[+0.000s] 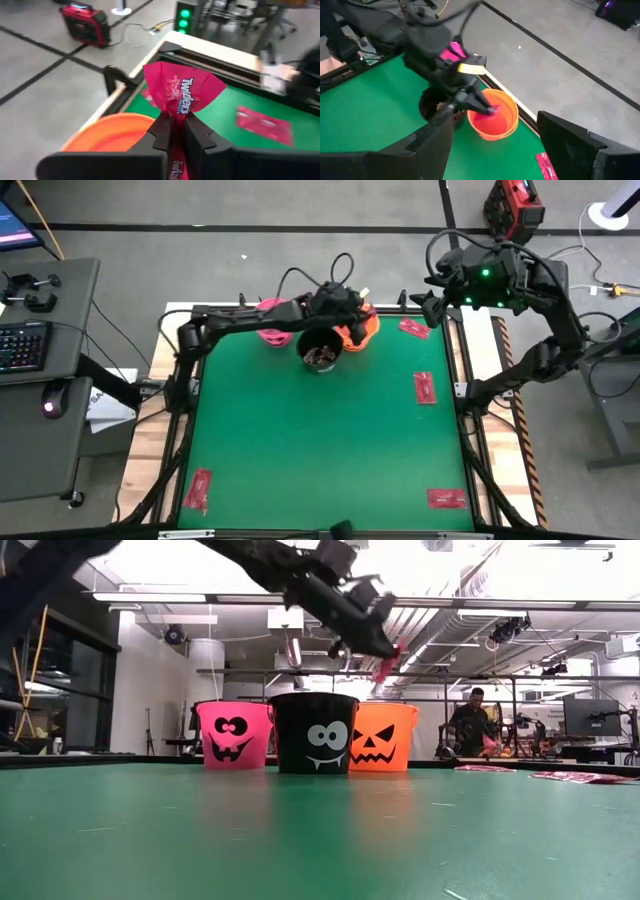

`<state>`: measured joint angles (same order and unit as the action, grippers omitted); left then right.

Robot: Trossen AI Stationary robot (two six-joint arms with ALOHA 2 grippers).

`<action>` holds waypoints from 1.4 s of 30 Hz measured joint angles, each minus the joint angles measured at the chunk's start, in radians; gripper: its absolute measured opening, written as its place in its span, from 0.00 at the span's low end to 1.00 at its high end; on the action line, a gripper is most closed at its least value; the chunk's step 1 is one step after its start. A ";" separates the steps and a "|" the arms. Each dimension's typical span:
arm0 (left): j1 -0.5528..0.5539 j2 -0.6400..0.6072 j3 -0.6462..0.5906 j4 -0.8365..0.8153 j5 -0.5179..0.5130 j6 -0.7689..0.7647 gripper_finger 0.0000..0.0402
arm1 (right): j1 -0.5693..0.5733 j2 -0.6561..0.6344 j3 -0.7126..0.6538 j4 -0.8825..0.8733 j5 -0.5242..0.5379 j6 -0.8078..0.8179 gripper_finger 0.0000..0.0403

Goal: Sort candy by brand, put in halloween buckets
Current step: Put the red candy packet into the orange bucket

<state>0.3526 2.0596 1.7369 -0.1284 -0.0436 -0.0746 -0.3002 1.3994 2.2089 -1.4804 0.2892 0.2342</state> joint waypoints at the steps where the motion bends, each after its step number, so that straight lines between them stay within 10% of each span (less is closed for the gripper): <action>1: 0.005 0.025 0.022 0.001 -0.013 -0.001 0.03 | 0.000 0.000 0.000 -0.001 0.000 0.001 0.69; 14: 0.049 0.074 0.060 -0.077 -0.001 -0.047 0.43 | 0.000 -0.008 -0.080 -0.077 -0.004 0.012 0.69; 29: 0.141 -0.216 0.061 -0.234 0.287 -0.011 0.49 | -0.010 -0.238 -1.207 0.156 -0.197 0.474 0.69; 42: 0.144 -0.408 0.061 -0.221 0.366 -0.027 0.49 | -0.148 -0.028 -1.550 0.517 -0.220 0.604 0.69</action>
<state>0.4970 1.6512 1.7977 -0.3495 0.3228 -0.1013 -0.4482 1.3717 0.6589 -0.9636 0.0693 0.8385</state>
